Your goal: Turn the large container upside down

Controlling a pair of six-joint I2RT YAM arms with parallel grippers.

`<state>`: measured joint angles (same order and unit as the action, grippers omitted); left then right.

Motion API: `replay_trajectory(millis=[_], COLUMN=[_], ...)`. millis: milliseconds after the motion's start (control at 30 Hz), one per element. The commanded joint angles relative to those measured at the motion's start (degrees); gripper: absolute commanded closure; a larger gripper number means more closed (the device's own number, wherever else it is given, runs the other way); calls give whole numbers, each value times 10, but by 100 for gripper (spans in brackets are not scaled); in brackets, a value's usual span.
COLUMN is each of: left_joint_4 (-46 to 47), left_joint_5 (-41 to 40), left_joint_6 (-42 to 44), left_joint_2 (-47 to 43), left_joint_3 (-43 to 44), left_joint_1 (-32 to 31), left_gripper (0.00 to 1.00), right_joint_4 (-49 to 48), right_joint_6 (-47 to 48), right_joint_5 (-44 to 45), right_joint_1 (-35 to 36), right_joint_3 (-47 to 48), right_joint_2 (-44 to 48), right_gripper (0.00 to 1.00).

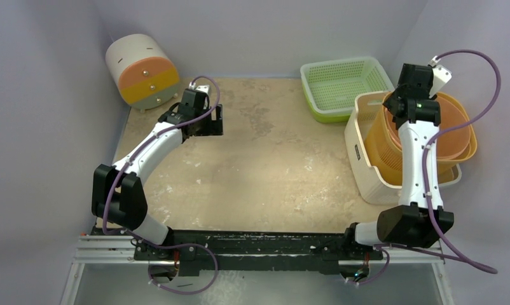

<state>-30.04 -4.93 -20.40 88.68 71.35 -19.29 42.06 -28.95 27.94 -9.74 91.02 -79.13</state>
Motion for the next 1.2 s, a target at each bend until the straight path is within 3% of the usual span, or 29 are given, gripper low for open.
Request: replay_trajectory(millis=[0,333,1167], left_joint_4=[13,15,13], left_joint_5=[-9,-7,-3], left_joint_6=[7,6,8], left_joint_2=[-8,-2,-2], left_joint_3=[8,7,3], left_joint_1=[-3,-3,-5], left_gripper=[14,14,14], right_joint_4=[-9,36,-80], right_joint_6=[-9,-20,0], right_joint_5=[-18,-49,-42], right_joint_1=[0,0,-5], right_joint_3=[15,80,-83], right_joint_2=[11,29,8], right_gripper=[52,49,49])
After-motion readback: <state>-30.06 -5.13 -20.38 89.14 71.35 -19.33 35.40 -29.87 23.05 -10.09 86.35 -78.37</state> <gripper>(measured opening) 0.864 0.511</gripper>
